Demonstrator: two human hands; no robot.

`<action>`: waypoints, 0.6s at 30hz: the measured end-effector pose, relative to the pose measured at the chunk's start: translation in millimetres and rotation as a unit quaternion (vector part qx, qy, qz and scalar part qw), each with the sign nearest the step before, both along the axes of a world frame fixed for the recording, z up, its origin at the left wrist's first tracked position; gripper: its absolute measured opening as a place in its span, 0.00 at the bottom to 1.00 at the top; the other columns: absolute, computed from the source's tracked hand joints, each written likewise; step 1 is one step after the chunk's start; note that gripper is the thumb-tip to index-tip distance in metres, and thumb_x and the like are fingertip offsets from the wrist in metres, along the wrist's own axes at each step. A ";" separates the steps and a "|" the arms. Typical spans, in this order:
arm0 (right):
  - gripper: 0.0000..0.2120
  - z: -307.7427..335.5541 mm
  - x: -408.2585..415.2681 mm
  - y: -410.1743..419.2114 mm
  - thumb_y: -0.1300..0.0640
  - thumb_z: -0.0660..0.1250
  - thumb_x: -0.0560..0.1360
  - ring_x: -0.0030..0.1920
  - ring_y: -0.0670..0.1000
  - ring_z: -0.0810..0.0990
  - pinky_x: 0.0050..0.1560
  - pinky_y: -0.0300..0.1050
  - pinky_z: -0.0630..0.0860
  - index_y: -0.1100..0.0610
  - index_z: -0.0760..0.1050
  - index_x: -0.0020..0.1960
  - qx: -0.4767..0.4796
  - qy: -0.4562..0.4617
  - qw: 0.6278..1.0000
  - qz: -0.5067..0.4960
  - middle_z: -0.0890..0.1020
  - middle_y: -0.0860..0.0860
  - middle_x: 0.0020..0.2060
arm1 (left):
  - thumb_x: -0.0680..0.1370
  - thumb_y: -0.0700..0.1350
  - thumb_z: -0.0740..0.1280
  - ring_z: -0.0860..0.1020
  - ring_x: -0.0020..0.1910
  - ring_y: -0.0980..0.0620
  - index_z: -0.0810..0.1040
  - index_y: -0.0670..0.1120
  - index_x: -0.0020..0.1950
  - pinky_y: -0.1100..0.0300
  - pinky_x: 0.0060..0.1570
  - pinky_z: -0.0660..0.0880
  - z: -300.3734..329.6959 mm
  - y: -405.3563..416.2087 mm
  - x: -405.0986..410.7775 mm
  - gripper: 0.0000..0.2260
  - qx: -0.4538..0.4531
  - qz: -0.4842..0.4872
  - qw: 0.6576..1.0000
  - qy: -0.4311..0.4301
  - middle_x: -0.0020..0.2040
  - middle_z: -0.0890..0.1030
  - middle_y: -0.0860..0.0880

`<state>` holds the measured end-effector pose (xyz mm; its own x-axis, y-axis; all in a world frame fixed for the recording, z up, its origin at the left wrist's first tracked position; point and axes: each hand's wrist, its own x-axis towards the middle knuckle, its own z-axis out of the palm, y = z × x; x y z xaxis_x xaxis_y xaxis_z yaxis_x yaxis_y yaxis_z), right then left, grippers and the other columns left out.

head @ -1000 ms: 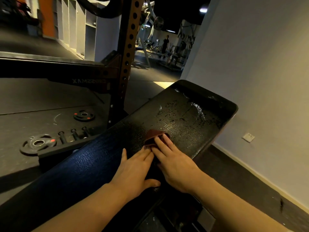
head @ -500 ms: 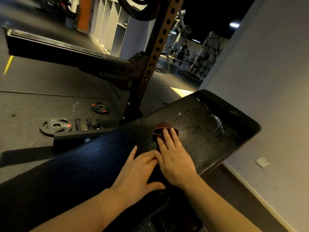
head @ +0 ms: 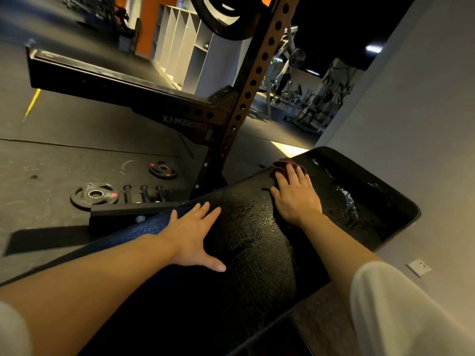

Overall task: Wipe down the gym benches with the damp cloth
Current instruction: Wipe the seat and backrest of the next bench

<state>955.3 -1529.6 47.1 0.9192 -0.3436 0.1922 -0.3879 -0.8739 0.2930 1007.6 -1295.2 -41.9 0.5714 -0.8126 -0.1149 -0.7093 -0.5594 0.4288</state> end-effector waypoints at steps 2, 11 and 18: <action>0.27 0.3 8.8 2.1 0.44 0.47 0.83 0.78 0.58 0.41 0.76 0.53 0.39 0.52 0.50 0.79 0.005 -0.004 1.000 -0.009 0.45 0.56 0.78 | 0.67 0.69 0.69 0.37 0.77 0.48 0.35 0.52 0.78 0.34 0.70 0.39 -2.5 0.0 3.4 0.55 0.015 -0.002 1.000 0.010 0.78 0.35 0.49; 0.28 -22.1 23.0 47.6 0.44 0.45 0.83 0.77 0.60 0.38 0.75 0.55 0.38 0.55 0.48 0.79 -0.009 0.044 0.999 0.018 0.43 0.57 0.78 | 0.62 0.76 0.62 0.38 0.77 0.48 0.35 0.52 0.78 0.33 0.70 0.40 -7.3 0.7 1.3 0.57 0.032 -0.003 0.999 -0.020 0.78 0.35 0.49; 0.25 -62.3 24.4 103.9 0.50 0.47 0.83 0.77 0.57 0.38 0.77 0.52 0.39 0.56 0.52 0.78 0.042 0.058 0.991 0.118 0.45 0.54 0.79 | 0.66 0.74 0.64 0.37 0.77 0.52 0.35 0.52 0.78 0.33 0.70 0.38 -17.6 3.3 2.5 0.54 0.006 0.017 1.000 -0.009 0.78 0.35 0.53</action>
